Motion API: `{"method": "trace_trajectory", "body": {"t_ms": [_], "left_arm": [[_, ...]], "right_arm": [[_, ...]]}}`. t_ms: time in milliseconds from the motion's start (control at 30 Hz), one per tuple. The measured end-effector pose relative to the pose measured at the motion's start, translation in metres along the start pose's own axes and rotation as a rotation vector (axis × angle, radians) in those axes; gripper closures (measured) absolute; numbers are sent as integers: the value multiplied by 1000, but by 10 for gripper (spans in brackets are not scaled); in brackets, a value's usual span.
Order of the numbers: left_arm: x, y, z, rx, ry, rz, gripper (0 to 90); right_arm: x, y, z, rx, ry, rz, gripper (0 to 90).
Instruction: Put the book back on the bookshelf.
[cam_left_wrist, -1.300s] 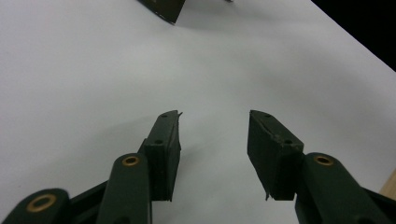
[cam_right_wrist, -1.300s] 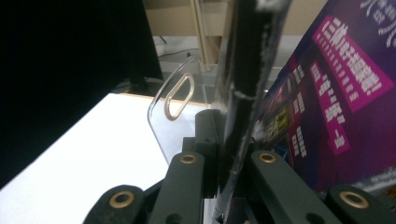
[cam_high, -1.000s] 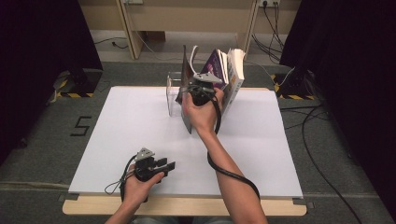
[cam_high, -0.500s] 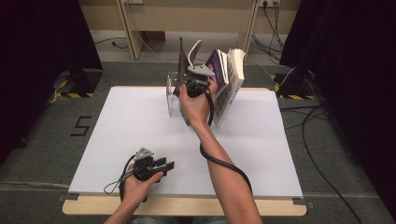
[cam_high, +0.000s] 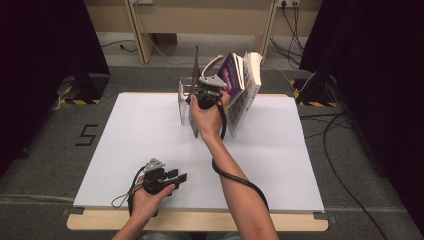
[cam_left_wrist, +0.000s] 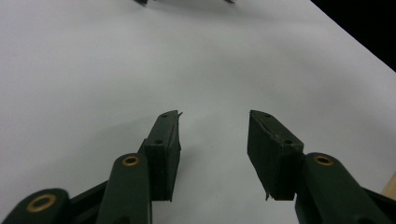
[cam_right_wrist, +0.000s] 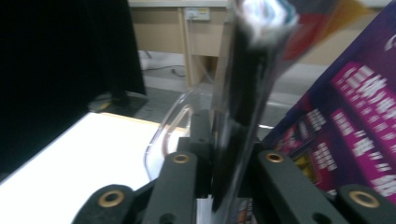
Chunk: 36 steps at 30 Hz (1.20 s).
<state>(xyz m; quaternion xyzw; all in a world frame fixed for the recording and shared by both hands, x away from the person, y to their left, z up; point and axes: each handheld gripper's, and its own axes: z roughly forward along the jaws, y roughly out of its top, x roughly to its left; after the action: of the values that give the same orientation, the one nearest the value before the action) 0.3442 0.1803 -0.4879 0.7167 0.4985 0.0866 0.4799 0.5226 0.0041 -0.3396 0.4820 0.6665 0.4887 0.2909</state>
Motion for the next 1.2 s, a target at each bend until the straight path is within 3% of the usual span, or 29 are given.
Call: {"method": "trace_trajectory", "body": {"t_ms": [133,500,667,767,833,1033,1200], "left_arm": [[0,0,0,0,-1,-1,535],[-1,-1,1,5,-2,2,534],[-2,-1,2,2,-1,3,534],[-2,-1,2,4,-3,7,534],[-2,-1,2,5,-3,7,534],[-3,-1,2,3,-4,7,533],[-2,-1,2,0,-3,7,534]], "right_arm": [[-3,-2,-3,3,-7,6,766],[-19,-6,-24,-8,44,61,665],[-25,-6,-34,-31,56,92,668],[-31,-6,-39,-21,53,84,787],[-32,-6,-41,-10,44,75,810],[-34,-6,-41,7,21,78,768],[-33,-7,-44,-20,32,100,707]]}}
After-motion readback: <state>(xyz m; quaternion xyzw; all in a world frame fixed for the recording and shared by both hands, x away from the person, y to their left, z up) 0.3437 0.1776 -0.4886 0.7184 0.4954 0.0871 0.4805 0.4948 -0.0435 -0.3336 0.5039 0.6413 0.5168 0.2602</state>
